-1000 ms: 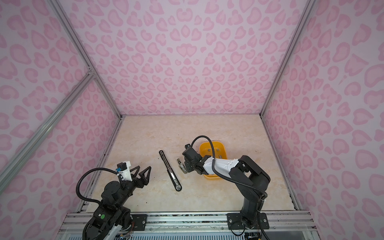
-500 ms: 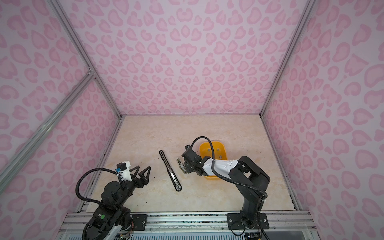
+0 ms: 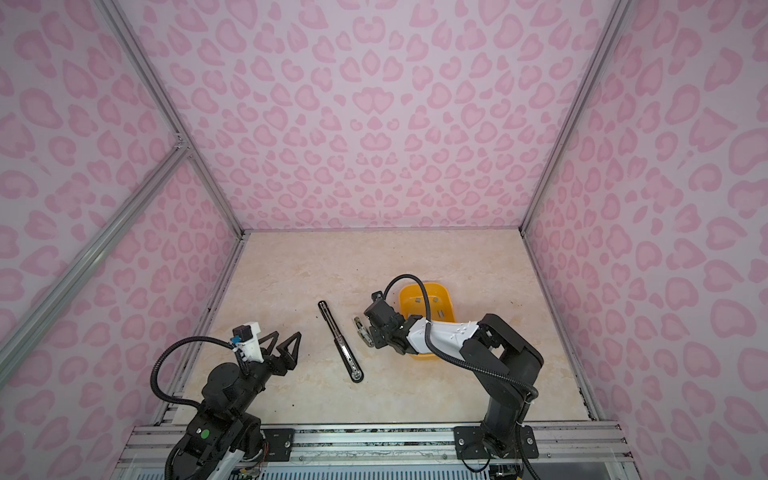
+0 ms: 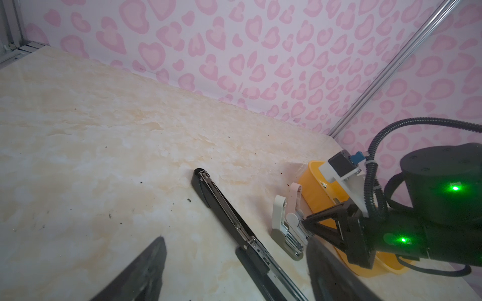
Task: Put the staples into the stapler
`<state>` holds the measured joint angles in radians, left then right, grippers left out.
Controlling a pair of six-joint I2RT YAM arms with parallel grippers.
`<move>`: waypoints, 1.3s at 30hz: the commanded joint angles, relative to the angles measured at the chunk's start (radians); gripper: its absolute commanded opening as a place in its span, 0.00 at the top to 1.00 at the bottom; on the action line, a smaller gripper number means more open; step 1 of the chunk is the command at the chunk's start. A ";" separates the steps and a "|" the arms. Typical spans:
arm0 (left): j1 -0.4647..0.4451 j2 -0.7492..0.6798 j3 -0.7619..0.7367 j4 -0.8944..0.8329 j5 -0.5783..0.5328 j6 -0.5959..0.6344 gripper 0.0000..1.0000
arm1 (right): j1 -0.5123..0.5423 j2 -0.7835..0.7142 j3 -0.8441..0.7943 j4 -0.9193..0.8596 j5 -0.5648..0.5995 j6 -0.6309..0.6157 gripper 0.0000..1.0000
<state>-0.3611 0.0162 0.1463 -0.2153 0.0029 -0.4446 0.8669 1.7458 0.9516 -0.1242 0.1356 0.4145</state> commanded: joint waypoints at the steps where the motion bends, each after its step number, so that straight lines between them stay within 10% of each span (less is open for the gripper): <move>1: 0.000 -0.002 0.004 0.002 -0.005 -0.002 0.15 | 0.003 0.013 0.000 -0.026 -0.020 0.004 0.84; 12: 0.000 -0.002 0.004 0.000 -0.005 -0.002 0.15 | 0.001 -0.018 -0.018 -0.008 -0.025 -0.001 0.65; 26: -0.001 -0.010 0.002 -0.002 -0.003 -0.002 0.15 | -0.002 -0.075 -0.038 0.024 -0.047 -0.044 0.75; 39: 0.001 -0.011 0.001 0.003 -0.012 0.004 0.07 | -0.179 -0.513 -0.150 -0.097 0.159 -0.025 0.75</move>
<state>-0.3611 0.0082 0.1463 -0.2173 0.0025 -0.4442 0.7460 1.2591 0.8383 -0.1608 0.2550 0.3649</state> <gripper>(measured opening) 0.918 0.250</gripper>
